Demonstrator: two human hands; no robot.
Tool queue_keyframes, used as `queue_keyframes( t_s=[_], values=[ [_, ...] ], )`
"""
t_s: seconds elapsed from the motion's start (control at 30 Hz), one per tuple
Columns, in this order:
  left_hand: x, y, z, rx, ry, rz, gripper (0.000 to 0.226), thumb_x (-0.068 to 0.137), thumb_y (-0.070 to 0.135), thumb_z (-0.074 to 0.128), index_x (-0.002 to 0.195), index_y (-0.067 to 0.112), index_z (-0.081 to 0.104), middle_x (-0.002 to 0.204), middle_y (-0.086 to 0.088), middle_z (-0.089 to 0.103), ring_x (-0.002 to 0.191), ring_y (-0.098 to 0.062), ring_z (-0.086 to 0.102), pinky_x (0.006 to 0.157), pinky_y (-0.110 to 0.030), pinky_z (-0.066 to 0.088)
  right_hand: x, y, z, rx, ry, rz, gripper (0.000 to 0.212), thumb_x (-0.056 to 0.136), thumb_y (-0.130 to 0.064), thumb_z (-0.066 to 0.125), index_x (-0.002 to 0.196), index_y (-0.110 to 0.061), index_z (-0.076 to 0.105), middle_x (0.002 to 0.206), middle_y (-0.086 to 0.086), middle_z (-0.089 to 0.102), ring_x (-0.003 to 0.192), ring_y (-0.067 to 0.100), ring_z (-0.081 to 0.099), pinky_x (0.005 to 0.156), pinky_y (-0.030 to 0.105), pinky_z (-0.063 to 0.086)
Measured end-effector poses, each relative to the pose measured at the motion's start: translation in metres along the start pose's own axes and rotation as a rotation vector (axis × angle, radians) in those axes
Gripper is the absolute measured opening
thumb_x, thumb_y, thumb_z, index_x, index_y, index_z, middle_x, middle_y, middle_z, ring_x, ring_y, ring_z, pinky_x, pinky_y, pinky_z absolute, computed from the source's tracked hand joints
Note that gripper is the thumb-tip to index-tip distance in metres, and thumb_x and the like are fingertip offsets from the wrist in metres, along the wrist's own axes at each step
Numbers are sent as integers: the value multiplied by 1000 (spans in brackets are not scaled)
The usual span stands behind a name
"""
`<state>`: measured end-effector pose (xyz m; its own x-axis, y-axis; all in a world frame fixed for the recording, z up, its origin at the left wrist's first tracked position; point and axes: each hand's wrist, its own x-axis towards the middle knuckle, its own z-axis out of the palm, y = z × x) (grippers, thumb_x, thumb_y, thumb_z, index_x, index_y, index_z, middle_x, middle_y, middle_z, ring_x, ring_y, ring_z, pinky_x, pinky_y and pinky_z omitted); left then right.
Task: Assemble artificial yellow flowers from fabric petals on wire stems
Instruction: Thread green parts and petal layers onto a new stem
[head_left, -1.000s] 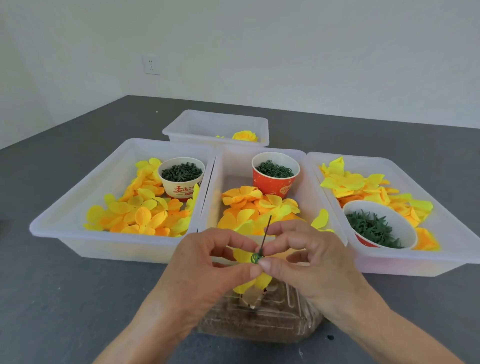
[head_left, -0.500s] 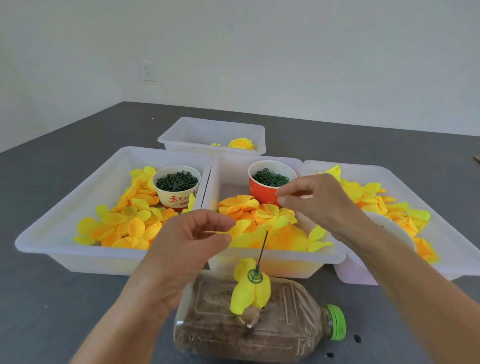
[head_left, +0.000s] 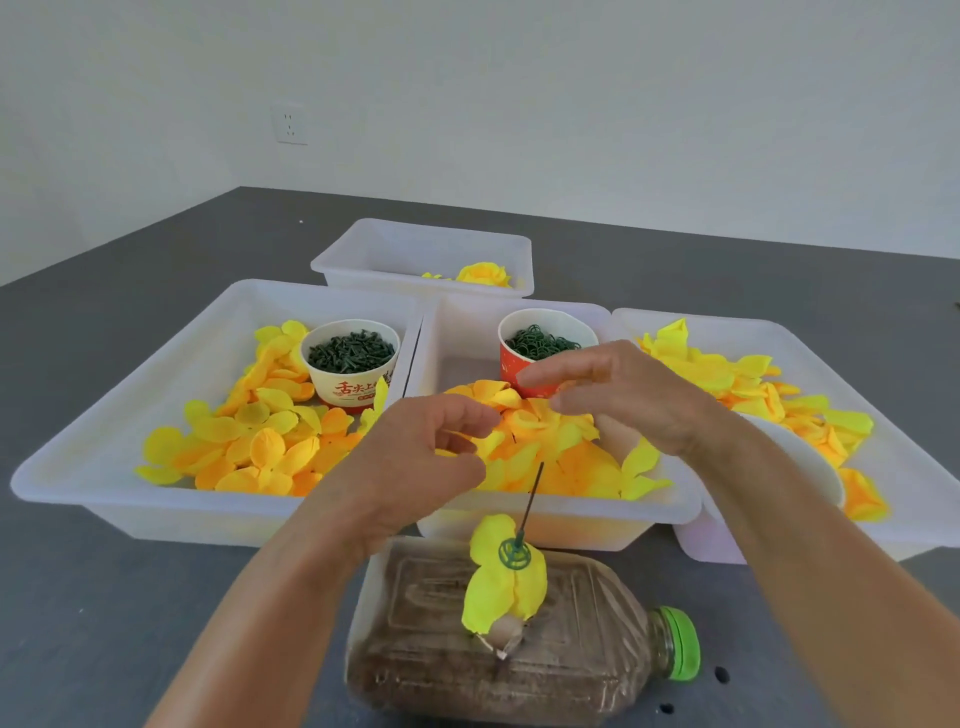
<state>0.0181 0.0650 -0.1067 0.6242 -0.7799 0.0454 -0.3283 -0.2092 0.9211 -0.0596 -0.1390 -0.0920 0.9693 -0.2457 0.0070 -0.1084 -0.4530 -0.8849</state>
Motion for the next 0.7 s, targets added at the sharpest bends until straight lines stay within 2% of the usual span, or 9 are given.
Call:
queue_keyframes(
  t_s=[0.07, 0.13, 0.2, 0.27, 0.33, 0.4, 0.47, 0.6, 0.7],
  values=[
    [2, -2, 0, 120, -43, 7, 33, 77, 0, 65, 94, 28, 64, 100, 7, 66, 87, -11, 62, 72, -20, 51, -12, -2, -8, -107, -149, -11, 46, 67, -13, 73, 110, -29, 69, 117, -13, 66, 110, 11, 59, 98, 28, 45],
    [7, -3, 6, 275, -7, 30, 22, 77, 10, 71, 96, 20, 68, 91, 6, 66, 80, -13, 60, 68, -16, 47, -15, 2, -1, -307, -212, -19, 49, 67, -14, 79, 111, -33, 67, 121, -21, 59, 115, -2, 51, 97, 14, 38],
    [11, -4, 10, 444, 37, 82, 10, 79, 14, 71, 89, 14, 72, 72, 9, 60, 67, -9, 54, 58, -8, 37, -11, 8, 13, -383, -162, -62, 37, 73, -12, 78, 108, -23, 70, 118, -15, 60, 113, -3, 50, 93, 7, 36],
    [15, -7, 11, 459, 95, 108, 4, 80, 12, 69, 81, 13, 73, 60, 11, 54, 57, -4, 48, 52, -9, 35, -8, 15, 24, -318, -72, -80, 24, 77, -10, 75, 100, -10, 72, 111, -5, 65, 107, 4, 56, 93, 17, 41],
    [19, -9, 9, 303, 161, 68, 9, 82, 10, 68, 74, 13, 70, 60, 4, 57, 58, -10, 52, 57, -15, 43, -5, 17, 27, -194, 23, -51, 19, 80, -11, 72, 96, -2, 71, 99, 1, 68, 95, 12, 60, 90, 27, 46],
    [23, -7, 6, 32, 219, -4, 13, 83, 8, 68, 70, 13, 66, 66, -4, 61, 63, -15, 56, 58, -24, 51, -4, 14, 24, -22, 84, -22, 16, 83, -10, 69, 90, 5, 67, 81, 3, 62, 78, 12, 55, 76, 22, 45],
    [27, -2, 2, -195, 218, -67, 13, 83, 7, 68, 71, 13, 66, 68, -5, 64, 64, -15, 58, 53, -21, 53, -3, 9, 22, 150, 126, -15, 5, 85, -7, 66, 83, -3, 67, 71, -3, 65, 70, 6, 58, 68, 15, 46],
    [32, 7, -2, -442, 108, -121, 9, 82, 4, 65, 78, 12, 67, 71, -2, 70, 66, -14, 65, 60, -22, 54, 0, 1, 20, 358, 189, 2, 6, 85, -8, 64, 88, -8, 69, 91, 14, 68, 89, 28, 62, 91, 47, 48],
    [37, 11, -3, -518, 126, -120, 8, 86, 9, 62, 80, 12, 65, 70, 0, 71, 66, -12, 69, 64, -23, 54, 3, -10, 19, 492, 208, -15, 10, 80, -12, 68, 89, -7, 70, 91, 15, 69, 86, 31, 63, 83, 44, 52]
  ],
)
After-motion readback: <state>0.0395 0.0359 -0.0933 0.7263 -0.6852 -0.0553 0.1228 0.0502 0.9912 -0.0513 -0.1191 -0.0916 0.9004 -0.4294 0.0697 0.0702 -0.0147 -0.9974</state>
